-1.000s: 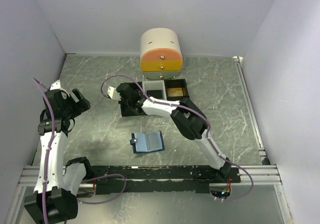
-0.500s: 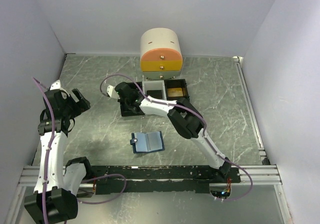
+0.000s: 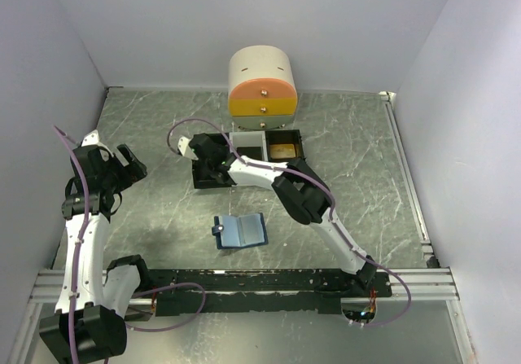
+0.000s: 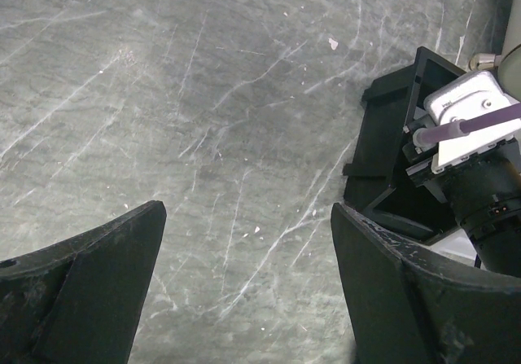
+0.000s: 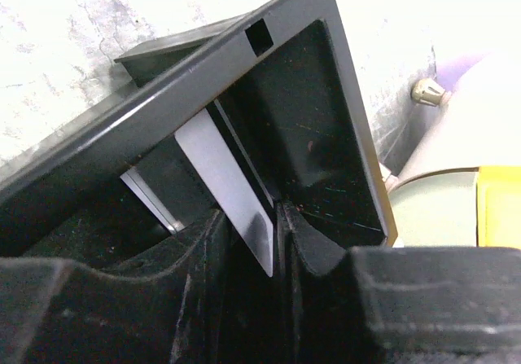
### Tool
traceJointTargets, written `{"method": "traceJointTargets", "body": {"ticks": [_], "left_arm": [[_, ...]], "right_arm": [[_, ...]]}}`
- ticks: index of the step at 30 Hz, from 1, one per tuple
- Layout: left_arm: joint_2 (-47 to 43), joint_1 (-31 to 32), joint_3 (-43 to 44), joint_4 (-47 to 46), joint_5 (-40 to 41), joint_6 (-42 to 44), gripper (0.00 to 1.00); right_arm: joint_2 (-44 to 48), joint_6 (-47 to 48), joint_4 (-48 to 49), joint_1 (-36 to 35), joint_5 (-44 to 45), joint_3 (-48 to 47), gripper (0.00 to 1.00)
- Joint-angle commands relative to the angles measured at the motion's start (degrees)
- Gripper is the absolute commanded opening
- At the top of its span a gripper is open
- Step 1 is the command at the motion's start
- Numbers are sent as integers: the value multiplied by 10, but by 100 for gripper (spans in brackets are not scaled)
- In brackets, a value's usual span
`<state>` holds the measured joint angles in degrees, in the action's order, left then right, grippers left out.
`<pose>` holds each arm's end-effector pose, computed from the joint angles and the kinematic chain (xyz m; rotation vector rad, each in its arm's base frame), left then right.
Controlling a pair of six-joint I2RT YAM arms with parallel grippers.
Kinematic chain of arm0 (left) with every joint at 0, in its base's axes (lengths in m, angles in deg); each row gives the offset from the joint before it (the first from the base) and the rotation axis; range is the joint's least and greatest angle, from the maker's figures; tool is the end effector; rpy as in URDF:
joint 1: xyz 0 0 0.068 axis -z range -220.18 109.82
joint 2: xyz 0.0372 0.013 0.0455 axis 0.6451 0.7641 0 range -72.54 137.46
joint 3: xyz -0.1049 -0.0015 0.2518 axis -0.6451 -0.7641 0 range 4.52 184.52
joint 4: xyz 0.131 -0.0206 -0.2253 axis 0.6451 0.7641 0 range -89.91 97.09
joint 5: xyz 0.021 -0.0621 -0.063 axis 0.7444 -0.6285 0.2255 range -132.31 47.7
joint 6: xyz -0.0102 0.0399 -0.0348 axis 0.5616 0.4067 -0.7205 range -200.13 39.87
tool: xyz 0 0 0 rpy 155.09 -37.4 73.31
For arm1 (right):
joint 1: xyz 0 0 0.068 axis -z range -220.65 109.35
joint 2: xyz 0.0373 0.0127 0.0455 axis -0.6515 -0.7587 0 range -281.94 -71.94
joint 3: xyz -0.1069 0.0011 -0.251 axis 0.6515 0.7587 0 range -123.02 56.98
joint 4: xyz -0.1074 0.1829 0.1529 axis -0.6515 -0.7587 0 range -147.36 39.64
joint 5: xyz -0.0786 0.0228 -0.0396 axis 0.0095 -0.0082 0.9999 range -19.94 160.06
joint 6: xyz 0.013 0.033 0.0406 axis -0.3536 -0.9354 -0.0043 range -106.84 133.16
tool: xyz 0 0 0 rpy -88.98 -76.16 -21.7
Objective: Take the credit cards out of the card holder
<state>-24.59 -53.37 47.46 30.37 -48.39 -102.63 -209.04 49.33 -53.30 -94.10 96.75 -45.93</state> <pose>0.1779 0.0378 0.2847 -0.6138 2.1026 -0.2078 0.3310 0.4196 0.1414 -1.3323 1.7003 -0.3430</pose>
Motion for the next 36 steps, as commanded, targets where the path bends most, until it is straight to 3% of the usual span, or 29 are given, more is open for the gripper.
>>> {"method": "traceJointTargets", "body": {"ticks": [1, 16, 36], "left_arm": [[0, -1, -4, -6, -10, 1, 94], [3, -1, -6, -9, -21, 2, 93], [7, 0, -7, -11, -29, 3, 93]], "right_arm": [[11, -24, -14, 0, -25, 11, 32], [27, -55, -54, 14, -78, 6, 47], [22, -85, -71, 25, -101, -11, 54]]}}
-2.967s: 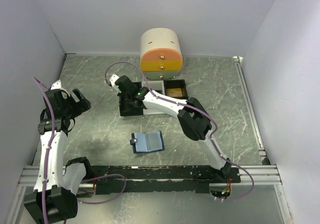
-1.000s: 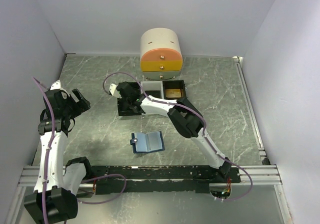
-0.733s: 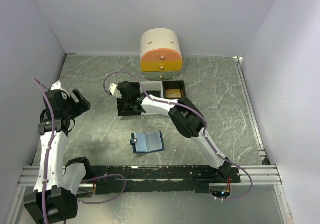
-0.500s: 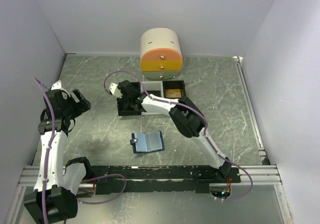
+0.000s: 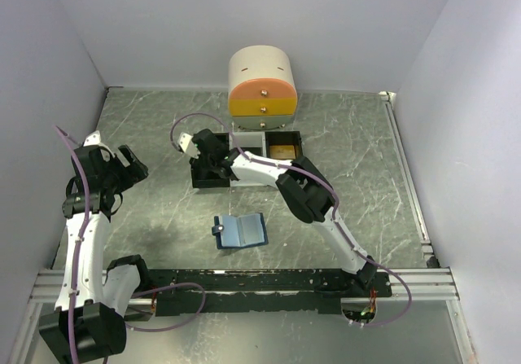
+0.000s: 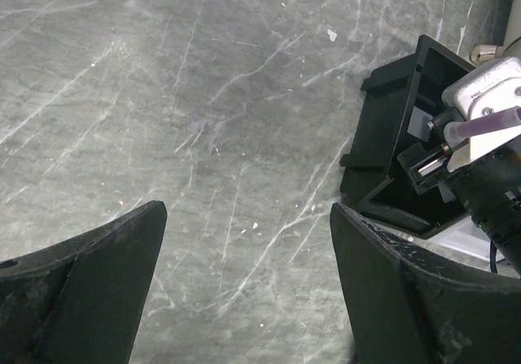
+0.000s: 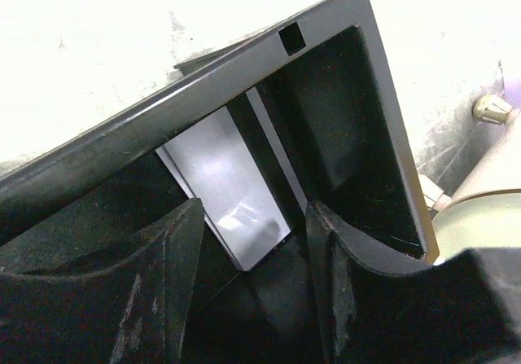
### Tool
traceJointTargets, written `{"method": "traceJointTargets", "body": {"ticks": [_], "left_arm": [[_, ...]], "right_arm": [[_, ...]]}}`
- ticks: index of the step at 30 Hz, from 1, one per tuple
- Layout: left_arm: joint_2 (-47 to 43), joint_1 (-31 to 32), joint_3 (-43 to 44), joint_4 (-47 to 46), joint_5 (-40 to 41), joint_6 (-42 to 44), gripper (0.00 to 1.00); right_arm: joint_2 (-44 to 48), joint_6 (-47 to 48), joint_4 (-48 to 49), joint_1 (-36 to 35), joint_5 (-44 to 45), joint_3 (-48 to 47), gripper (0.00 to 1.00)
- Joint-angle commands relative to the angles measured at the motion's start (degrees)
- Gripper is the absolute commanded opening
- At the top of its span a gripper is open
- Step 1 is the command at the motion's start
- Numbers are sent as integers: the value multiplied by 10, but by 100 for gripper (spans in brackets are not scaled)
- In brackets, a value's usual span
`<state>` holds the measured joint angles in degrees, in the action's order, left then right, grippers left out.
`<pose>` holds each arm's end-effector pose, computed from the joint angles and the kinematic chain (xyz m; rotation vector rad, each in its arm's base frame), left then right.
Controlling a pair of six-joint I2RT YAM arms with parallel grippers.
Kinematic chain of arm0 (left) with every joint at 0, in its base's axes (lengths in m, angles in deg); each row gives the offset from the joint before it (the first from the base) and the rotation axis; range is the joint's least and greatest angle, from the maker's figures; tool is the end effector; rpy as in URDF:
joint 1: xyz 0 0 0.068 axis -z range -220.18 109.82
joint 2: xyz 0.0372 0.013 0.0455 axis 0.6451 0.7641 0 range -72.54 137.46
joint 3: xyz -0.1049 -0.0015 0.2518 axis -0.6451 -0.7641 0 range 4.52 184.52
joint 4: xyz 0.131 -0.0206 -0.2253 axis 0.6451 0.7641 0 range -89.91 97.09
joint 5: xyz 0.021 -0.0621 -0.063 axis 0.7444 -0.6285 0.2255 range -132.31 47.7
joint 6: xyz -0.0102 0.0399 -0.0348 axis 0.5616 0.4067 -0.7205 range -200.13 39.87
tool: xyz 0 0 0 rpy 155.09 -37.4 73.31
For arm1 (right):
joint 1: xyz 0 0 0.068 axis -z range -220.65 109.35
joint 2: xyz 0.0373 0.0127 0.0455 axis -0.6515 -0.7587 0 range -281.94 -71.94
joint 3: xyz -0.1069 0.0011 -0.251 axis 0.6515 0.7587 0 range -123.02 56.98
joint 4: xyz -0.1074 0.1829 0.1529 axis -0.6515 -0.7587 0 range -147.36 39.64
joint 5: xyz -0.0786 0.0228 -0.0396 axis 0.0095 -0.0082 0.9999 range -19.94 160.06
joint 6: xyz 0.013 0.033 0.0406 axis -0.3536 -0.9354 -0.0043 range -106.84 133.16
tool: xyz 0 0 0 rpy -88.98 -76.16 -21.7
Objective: Take the credit cards out of the card holder
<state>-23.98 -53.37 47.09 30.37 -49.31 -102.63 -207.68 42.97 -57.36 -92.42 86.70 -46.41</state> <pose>0.1795 0.0376 0.2808 -0.6112 2.1212 -0.2252 0.3371 0.4115 0.1489 -1.3345 1.7820 -0.1187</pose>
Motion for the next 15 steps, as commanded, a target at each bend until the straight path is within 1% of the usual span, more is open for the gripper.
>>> {"method": "traceJointTargets", "body": {"ticks": [1, 6, 10, 15], "left_arm": [[1, -1, -3, -11, -21, 4, 93], [2, 0, -4, -12, -24, 4, 93], [1, 0, -4, -12, -22, 4, 93], [3, 0, -4, -12, -25, 4, 93]], "right_arm": [[8, -24, -29, 9, -2, -4, 54], [-2, -43, -52, 14, -4, -22, 55], [12, -60, -42, 17, -13, -13, 57], [64, -93, -23, 17, -84, -3, 58]]}}
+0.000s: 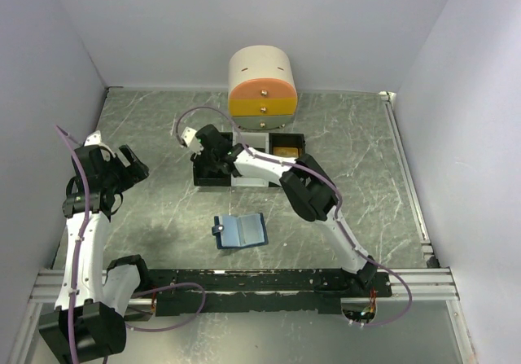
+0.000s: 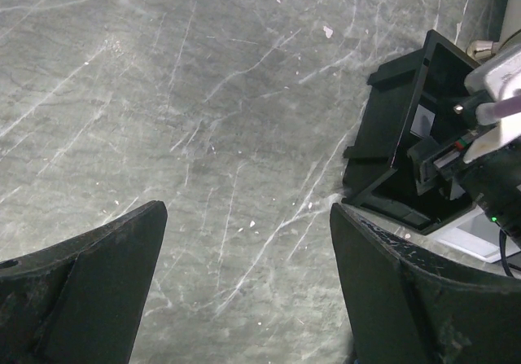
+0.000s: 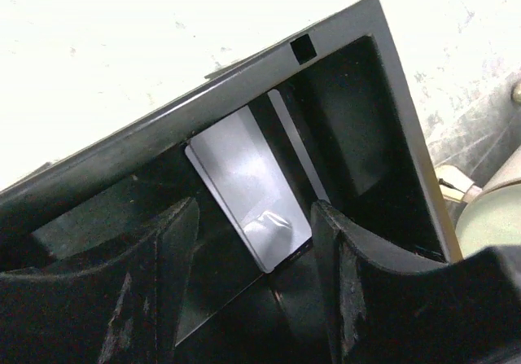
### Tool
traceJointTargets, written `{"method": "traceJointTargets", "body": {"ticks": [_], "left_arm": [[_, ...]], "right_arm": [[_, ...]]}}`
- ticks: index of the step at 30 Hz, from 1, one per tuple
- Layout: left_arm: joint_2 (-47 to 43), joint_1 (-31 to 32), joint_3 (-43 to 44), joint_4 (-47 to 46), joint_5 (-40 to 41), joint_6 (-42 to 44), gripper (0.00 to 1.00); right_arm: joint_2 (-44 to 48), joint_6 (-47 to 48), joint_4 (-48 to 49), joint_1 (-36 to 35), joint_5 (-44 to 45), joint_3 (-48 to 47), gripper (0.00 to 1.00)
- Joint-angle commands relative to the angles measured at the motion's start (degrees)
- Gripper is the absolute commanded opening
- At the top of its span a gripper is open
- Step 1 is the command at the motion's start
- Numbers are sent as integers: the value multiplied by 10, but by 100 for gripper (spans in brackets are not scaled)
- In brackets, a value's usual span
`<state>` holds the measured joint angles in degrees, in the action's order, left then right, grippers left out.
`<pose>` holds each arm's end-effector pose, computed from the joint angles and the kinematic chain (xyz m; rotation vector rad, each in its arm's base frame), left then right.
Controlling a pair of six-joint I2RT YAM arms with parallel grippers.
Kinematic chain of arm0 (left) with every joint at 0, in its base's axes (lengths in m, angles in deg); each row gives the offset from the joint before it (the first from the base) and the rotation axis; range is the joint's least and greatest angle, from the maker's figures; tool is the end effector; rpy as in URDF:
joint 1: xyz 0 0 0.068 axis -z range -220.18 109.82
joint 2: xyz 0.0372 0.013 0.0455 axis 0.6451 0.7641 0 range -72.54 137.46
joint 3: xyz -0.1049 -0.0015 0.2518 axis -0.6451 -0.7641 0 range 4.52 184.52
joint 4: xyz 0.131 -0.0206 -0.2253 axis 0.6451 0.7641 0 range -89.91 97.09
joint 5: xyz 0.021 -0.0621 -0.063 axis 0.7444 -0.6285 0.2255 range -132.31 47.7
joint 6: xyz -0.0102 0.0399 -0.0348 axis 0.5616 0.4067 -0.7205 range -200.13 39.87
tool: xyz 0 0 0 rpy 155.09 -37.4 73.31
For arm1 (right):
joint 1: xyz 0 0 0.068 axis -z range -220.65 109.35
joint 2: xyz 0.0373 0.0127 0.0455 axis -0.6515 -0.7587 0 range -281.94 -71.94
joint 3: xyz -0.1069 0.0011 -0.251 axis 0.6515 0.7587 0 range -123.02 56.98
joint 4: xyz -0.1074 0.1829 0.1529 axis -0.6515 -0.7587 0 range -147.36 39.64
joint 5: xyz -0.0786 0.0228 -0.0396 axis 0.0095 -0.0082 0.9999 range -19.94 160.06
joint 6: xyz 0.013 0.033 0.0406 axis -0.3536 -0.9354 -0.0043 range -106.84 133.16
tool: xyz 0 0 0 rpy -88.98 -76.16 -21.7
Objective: Take the credit cards out of the card holder
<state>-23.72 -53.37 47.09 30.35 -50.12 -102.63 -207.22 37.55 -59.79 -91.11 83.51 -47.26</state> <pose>0.1803 0.0372 0.2801 -0.6051 2.1273 -0.2408 0.3446 0.4044 0.1539 -1.2705 1.8618 -0.0244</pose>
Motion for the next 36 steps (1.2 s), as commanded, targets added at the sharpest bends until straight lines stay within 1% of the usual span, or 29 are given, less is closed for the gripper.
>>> {"method": "traceJointTargets", "body": {"ticks": [1, 4, 9, 16, 20, 23, 28, 31, 33, 34, 35, 36], "left_arm": [[0, 0, -4, -12, -18, 4, 93], [-4, 2, -5, -13, -19, 5, 93], [-8, 12, -7, -15, -19, 6, 94], [-10, 25, -7, -16, -17, 8, 94], [-10, 27, -8, -21, -34, 13, 94], [-20, 30, -12, -31, -61, 18, 96], [-29, 37, -24, -63, -102, 37, 98], [3, 38, -21, -92, -176, 26, 99], [16, 48, -31, -104, -226, -4, 98], [15, 59, -37, -105, -237, -10, 97], [8, 76, -42, -100, -228, -16, 98], [-3, 104, -47, -93, -200, -25, 98]], "right_arm": [[71, -43, 9, 4, -66, 11, 59], [112, -57, 41, 4, -93, 38, 59], [183, -89, 76, 4, -79, 93, 60], [345, -172, 172, 6, -15, 284, 62], [415, -241, 150, 6, 28, 351, 62], [468, -302, 140, 6, 43, 409, 63], [564, -448, 150, 7, 4, 521, 64], [593, -522, 148, 6, -30, 569, 67], [600, -552, 140, 7, -59, 587, 67], [603, -563, 132, 7, -69, 593, 67], [606, -579, 123, 7, -78, 599, 67], [612, -593, 117, 7, -82, 610, 66]]}}
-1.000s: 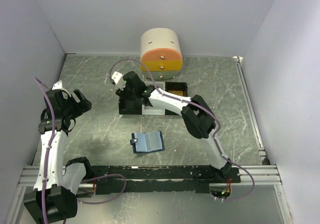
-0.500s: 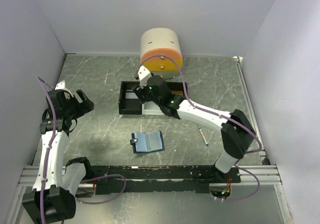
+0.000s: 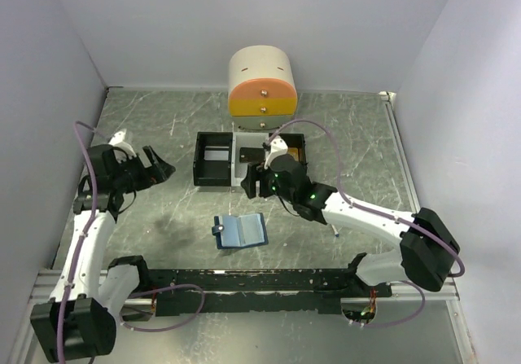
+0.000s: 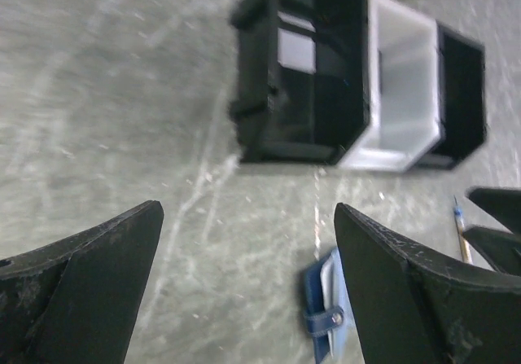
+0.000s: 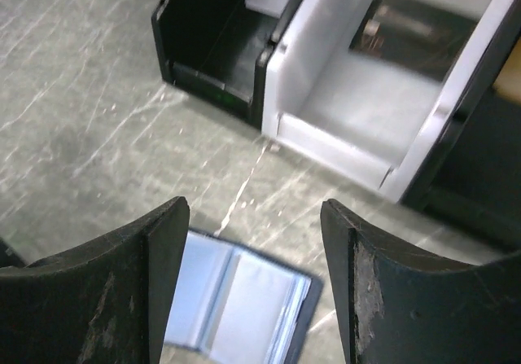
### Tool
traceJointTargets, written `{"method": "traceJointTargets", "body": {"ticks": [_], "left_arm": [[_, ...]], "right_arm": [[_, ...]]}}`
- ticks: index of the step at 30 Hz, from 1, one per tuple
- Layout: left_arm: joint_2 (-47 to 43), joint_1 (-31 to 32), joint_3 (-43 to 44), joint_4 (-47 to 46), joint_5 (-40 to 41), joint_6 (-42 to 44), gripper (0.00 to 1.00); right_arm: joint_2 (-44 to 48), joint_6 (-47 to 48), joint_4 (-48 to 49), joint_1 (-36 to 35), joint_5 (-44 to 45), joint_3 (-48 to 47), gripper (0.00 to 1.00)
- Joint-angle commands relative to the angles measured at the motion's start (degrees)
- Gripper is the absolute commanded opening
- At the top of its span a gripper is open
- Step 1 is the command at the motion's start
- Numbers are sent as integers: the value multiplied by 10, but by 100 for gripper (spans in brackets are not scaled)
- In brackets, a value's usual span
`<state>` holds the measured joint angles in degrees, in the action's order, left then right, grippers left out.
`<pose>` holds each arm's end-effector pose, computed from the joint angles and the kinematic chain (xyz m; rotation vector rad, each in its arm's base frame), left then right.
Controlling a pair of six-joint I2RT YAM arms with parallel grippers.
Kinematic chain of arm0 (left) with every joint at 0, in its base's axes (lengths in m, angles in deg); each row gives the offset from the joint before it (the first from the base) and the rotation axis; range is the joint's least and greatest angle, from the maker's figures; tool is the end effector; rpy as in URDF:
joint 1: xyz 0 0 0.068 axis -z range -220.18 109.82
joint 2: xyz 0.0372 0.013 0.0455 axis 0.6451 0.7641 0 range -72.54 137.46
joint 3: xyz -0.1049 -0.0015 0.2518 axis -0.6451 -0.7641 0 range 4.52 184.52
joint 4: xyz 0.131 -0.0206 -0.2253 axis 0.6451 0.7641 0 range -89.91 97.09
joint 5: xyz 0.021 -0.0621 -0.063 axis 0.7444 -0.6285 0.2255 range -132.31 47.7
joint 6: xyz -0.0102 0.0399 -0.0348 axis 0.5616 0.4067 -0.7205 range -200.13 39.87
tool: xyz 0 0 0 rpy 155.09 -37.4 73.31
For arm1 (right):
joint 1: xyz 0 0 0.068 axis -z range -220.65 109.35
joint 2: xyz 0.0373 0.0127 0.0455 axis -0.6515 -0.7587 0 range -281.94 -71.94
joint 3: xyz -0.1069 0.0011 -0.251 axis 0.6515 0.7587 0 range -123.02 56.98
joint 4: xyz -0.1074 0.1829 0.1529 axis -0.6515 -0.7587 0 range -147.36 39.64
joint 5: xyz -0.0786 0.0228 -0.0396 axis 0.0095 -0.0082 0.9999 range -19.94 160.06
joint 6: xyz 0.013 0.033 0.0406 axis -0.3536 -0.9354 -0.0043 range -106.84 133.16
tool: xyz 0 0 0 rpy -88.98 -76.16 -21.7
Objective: Take the credit cards out of the card holder
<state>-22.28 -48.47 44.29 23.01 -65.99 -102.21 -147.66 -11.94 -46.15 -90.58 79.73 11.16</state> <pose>0.1921 0.0135 0.2722 -0.3278 2.1301 -0.5841 0.1948 0.2223 0.2520 -0.3378 2.0479 0.6543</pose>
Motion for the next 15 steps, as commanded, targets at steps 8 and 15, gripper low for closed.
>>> {"method": "traceJointTargets", "body": {"ticks": [8, 15], "left_arm": [[-89, 173, -68, 2, 11, -124, 95], [-68, 266, -74, -70, -56, -188, 87]], "right_arm": [[36, -206, 31, -4, -78, 122, 61], [10, -246, 36, -4, -89, 145, 55]]}}
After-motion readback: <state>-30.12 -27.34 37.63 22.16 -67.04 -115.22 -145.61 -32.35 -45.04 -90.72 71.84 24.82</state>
